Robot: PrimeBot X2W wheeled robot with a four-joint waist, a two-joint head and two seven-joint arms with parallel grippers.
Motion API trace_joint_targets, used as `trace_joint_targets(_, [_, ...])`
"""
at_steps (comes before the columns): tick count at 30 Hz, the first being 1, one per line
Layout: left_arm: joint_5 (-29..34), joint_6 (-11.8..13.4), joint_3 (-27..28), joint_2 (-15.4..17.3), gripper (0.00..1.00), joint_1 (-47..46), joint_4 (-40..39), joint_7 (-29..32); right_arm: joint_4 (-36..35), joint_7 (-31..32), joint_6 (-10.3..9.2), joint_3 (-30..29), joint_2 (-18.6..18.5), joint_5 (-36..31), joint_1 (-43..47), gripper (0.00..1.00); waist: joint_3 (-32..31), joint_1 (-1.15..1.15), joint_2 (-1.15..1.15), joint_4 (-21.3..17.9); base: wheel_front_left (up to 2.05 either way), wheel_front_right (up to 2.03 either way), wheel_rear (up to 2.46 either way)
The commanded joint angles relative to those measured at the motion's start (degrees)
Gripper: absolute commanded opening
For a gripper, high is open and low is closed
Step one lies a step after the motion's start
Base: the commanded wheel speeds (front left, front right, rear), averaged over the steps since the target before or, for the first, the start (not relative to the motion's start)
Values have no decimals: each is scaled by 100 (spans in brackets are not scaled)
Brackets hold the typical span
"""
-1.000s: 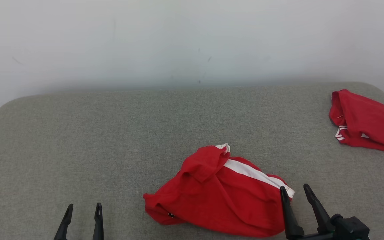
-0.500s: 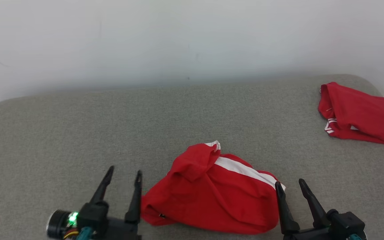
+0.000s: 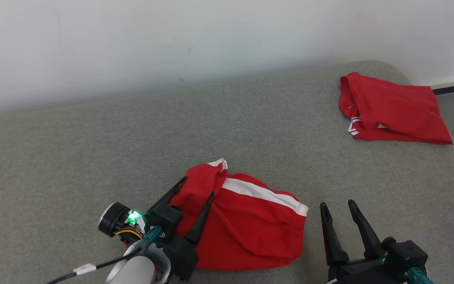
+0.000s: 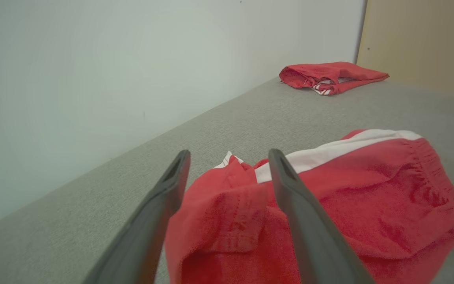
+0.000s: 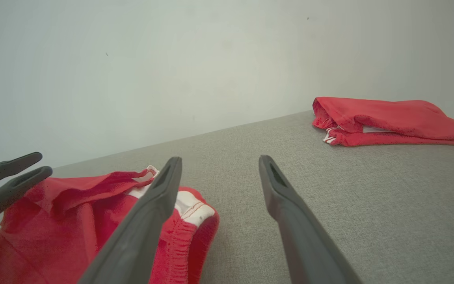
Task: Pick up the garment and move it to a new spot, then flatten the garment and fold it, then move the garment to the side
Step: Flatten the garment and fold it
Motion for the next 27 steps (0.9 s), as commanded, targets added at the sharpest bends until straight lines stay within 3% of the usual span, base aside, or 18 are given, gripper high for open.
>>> trace_joint_targets(1, [-36,13,-56,50,100,-109,148,62,-8,-25,-16,-3,50,28,-46,100,178,0,0,-235,0,0,0])
trace_joint_targets(7, [-251,12,-294,202,99,-314,749,268,-26,-25,-16,-48,98,32,-94,100,279,0,0,-393,0,0,0])
trace_joint_targets(8, [-293,13,-271,217,28,-368,825,260,-33,-25,-16,-57,105,31,-96,100,286,0,0,-401,0,0,0])
trace_joint_targets(9, [-321,12,-269,219,0,-397,885,253,-36,-25,-16,-65,111,27,-96,100,289,0,0,-406,0,0,0])
trace_joint_targets(18, [-501,15,-247,141,0,-632,1097,73,-66,-25,-16,-169,138,-20,-74,100,228,0,0,-220,0,0,0])
trace_joint_targets(27, [-865,221,255,251,0,-105,-4,-117,-67,-25,-16,-202,140,-7,94,100,3,0,0,394,0,0,0])
